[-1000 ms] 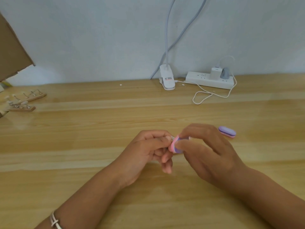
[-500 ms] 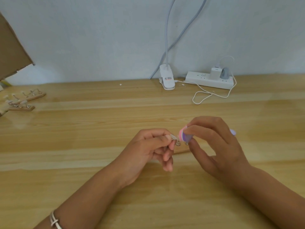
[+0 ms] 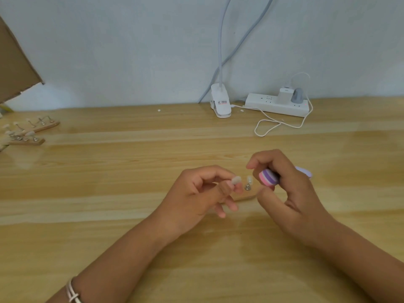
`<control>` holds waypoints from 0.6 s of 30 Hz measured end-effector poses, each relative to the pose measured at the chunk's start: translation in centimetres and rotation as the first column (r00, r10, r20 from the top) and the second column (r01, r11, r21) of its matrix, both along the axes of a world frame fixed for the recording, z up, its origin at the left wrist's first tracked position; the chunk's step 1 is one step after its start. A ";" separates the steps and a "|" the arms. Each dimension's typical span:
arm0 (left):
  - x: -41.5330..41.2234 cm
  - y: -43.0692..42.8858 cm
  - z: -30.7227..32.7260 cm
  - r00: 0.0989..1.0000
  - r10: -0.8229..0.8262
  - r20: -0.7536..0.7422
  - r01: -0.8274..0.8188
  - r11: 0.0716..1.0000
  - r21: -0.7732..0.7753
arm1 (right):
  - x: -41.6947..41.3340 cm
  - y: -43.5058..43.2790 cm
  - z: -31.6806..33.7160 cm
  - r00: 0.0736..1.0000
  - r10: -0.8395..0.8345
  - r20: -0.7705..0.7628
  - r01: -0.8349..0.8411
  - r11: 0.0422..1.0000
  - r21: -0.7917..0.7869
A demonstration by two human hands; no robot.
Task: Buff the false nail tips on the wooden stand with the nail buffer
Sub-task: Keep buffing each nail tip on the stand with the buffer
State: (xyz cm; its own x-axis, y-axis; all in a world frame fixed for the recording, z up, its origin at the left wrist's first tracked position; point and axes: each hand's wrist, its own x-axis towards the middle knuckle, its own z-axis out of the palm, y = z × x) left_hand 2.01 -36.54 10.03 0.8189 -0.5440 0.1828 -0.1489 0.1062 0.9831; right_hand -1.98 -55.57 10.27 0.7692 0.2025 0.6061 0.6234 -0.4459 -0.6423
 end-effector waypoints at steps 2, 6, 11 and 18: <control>0.1 0.1 -0.2 1.000 0.011 0.016 -0.012 1.000 0.020 | 0.0 0.1 -0.1 1.000 -0.010 0.007 0.010 1.000 0.002; 0.0 0.0 -0.4 0.996 0.030 0.086 -0.033 0.999 0.039 | 0.0 0.2 -0.4 0.998 -0.054 0.021 0.054 0.998 -0.019; 0.1 0.1 -0.4 0.982 0.120 0.148 -0.120 0.993 -0.010 | 0.1 0.4 -0.4 0.988 -0.112 0.108 0.121 0.989 -0.081; -0.3 0.1 -0.4 0.902 0.237 0.362 -0.262 0.965 0.021 | 0.2 0.5 -1.0 0.996 -0.056 0.074 0.059 0.998 -0.031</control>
